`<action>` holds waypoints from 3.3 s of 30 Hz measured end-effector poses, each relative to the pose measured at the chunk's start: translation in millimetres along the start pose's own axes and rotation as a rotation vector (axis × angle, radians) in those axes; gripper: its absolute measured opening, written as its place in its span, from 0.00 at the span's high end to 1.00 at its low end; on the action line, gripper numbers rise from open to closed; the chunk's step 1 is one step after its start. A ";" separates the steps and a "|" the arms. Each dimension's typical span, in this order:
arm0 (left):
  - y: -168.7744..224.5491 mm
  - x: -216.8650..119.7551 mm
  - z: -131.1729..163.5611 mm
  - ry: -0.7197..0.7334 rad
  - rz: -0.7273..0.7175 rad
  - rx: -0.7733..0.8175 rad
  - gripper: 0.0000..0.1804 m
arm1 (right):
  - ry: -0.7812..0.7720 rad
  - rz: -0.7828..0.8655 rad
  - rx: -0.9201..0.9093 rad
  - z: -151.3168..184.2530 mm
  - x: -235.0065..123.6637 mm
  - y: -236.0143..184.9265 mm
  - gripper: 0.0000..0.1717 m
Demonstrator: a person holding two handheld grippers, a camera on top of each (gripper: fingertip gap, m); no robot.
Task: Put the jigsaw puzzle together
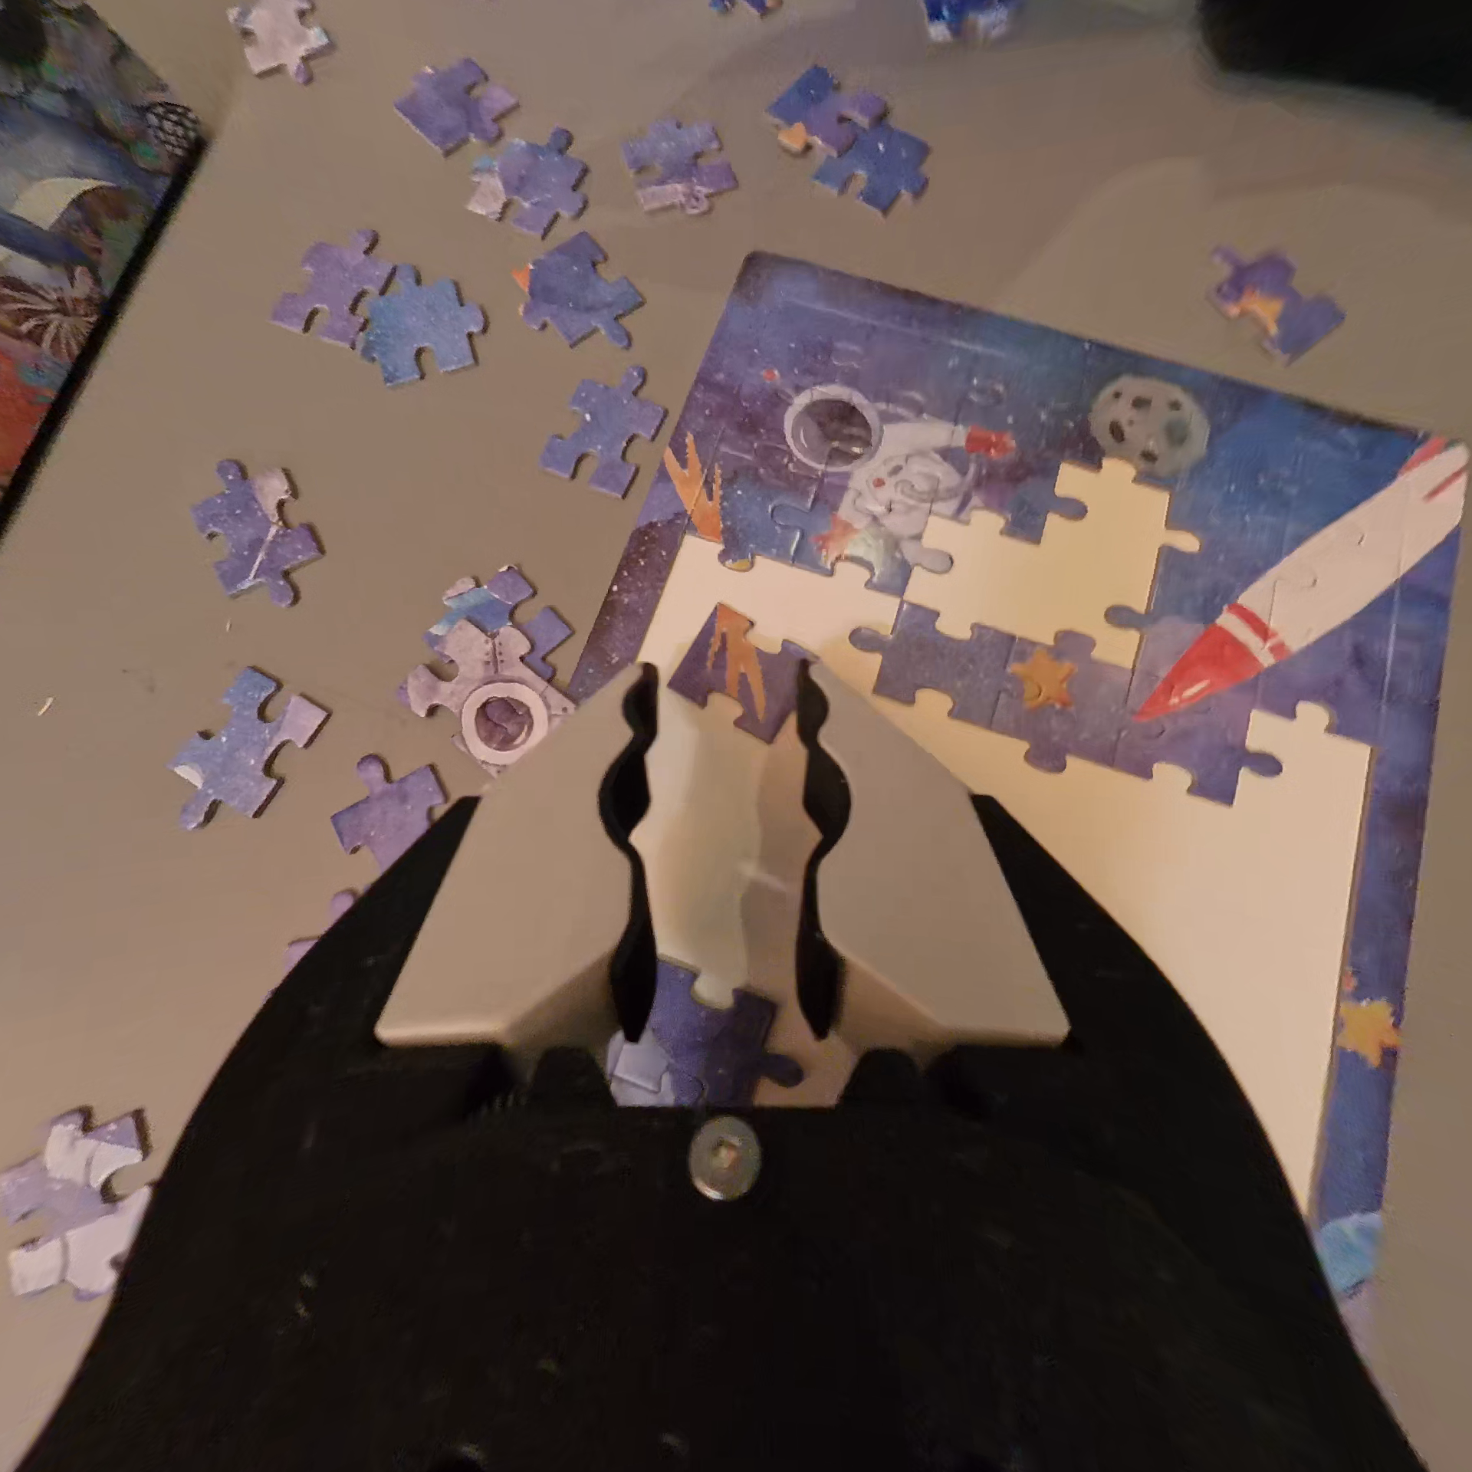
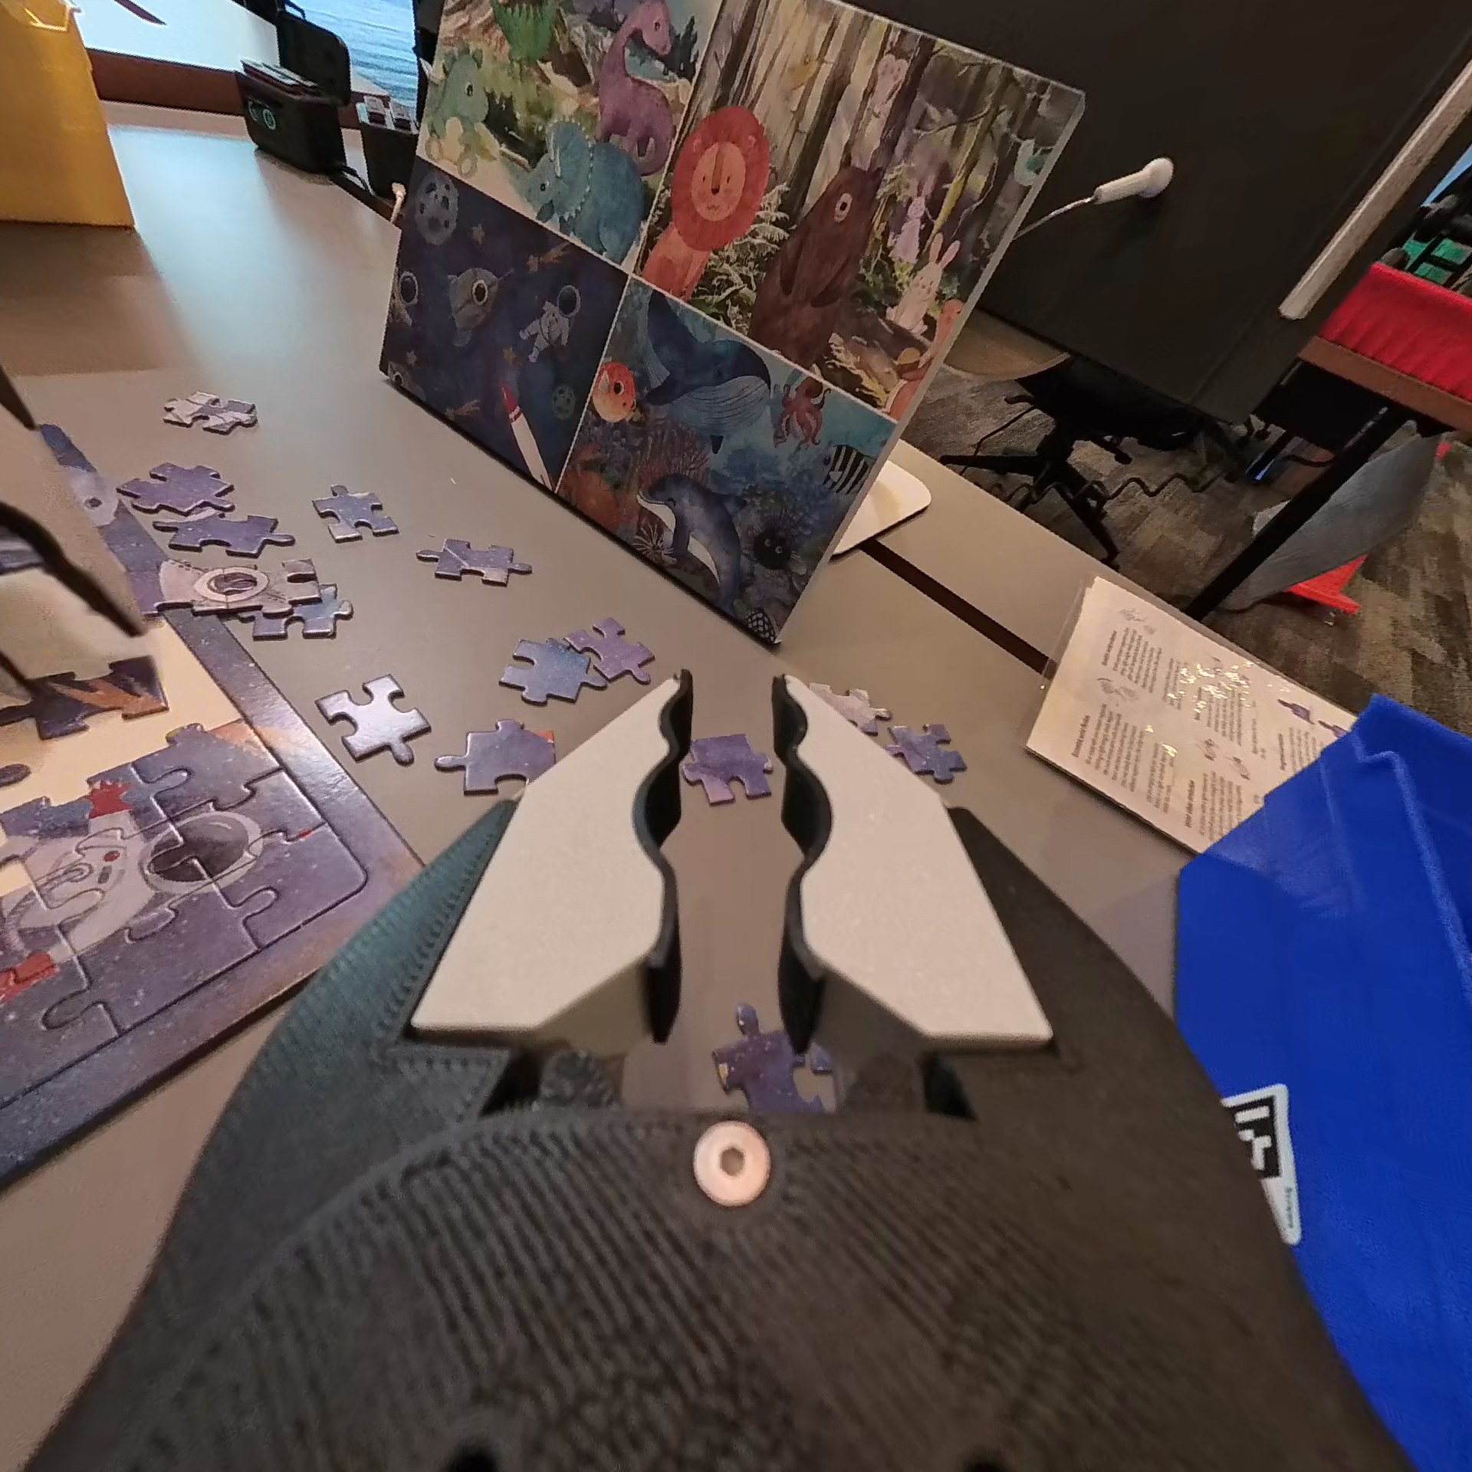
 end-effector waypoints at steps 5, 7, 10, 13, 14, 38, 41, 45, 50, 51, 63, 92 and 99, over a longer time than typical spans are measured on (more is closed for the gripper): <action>3.8 5.7 3.4 -0.038 0.004 -0.075 0.73 | -0.006 -0.001 0.002 2.0 0.9 0.4 0.89; 3.2 8.0 5.0 -0.049 -0.032 -0.050 0.75 | -0.008 -0.001 0.004 2.7 1.4 0.5 0.90; 3.5 8.3 5.3 -0.060 -0.048 -0.048 0.75 | -0.010 -0.002 0.007 3.8 1.9 0.6 0.89; 4.3 8.0 5.1 -0.055 -0.040 -0.041 0.79 | -0.013 -0.003 0.009 4.7 2.5 0.5 0.89; 4.4 8.0 5.1 -0.054 -0.038 -0.038 0.79 | -0.014 -0.003 0.009 5.0 2.6 0.5 0.89; 76.3 -53.4 9.4 0.048 0.474 0.259 0.79 | 0.011 -0.023 -0.046 -8.9 1.7 -14.3 0.89; 77.4 -48.9 20.3 0.003 0.483 0.248 0.79 | 0.013 -0.025 -0.029 -6.8 2.0 -12.3 0.89; 86.3 -49.8 27.5 -0.017 0.498 0.253 0.79 | 0.021 -0.030 0.000 -4.7 2.2 -9.9 0.89; 99.8 -53.5 32.2 -0.030 0.485 0.277 0.79 | 0.013 -0.038 0.016 -0.2 5.2 -10.3 0.89; 102.6 -53.6 33.2 -0.035 0.486 0.280 0.79 | 0.010 -0.041 0.018 0.6 6.1 -10.8 0.90; 101.6 -49.8 39.6 -0.077 0.215 0.049 0.71 | 0.044 -0.019 0.035 -3.1 0.1 -4.3 0.90; 86.7 -68.9 57.6 -0.109 -0.381 -0.390 0.56 | 0.038 -0.032 0.035 -1.5 2.8 -7.2 0.90; 81.2 -56.9 58.3 -0.130 -0.439 -0.324 0.70 | 0.041 -0.032 0.013 -5.5 1.6 -9.7 0.90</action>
Point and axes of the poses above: each gripper's, where its closed fingertips meet, x out along the fingers, z out of its underside, y = z × x across the jaws, the point moved 2 cm from there along -x, back along the fingers, and after that the axes turned 7 degrees about -z, right-handed, at the moved point
